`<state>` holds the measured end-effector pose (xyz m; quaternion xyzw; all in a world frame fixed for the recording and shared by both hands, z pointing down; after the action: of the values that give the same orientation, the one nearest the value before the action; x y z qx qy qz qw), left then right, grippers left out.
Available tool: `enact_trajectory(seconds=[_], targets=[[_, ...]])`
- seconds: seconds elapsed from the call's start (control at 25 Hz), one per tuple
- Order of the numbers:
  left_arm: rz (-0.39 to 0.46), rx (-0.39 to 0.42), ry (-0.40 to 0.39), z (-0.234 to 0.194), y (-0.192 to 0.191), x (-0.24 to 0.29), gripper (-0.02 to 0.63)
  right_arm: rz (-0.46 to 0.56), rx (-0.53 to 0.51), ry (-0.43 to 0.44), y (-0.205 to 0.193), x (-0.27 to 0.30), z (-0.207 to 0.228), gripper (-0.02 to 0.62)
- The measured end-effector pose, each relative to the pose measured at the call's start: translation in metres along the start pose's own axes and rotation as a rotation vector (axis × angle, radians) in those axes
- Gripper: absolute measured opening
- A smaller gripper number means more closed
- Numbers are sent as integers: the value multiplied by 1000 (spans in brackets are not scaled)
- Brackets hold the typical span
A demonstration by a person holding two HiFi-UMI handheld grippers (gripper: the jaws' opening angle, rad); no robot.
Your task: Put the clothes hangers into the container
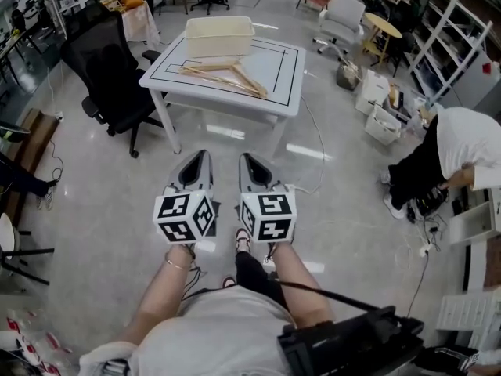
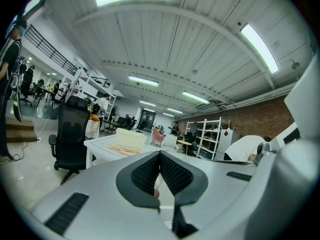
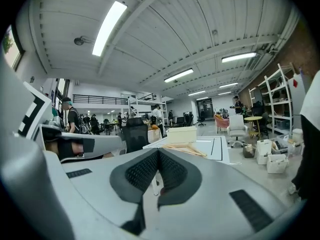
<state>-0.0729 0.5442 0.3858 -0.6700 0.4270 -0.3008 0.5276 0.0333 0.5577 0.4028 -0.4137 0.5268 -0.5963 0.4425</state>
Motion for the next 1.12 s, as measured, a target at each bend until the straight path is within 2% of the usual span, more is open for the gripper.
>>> enact_trajectory(seconds=[0.28,0.68,1.12], targets=[[2,11,12,-19,0,67,9,-6,-21,7,4,67,25,15],[-15,8,56,-44,-3,174,9,-52,27,34,7,163,83,17],[-41,20,95,-63,-13,253,9,-95,70,9,-2,235,138,17]])
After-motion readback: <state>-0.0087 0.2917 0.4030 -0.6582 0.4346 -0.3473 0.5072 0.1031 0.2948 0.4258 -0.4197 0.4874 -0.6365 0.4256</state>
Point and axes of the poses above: the fingertips, and each gripper's own axes: x forward along the fingers, z to its right, y out of its top, the point moved 2 cm from there along -x, backward along the fingers, and after that the axes turned 9 degrees about z, right-handed, at the moved point
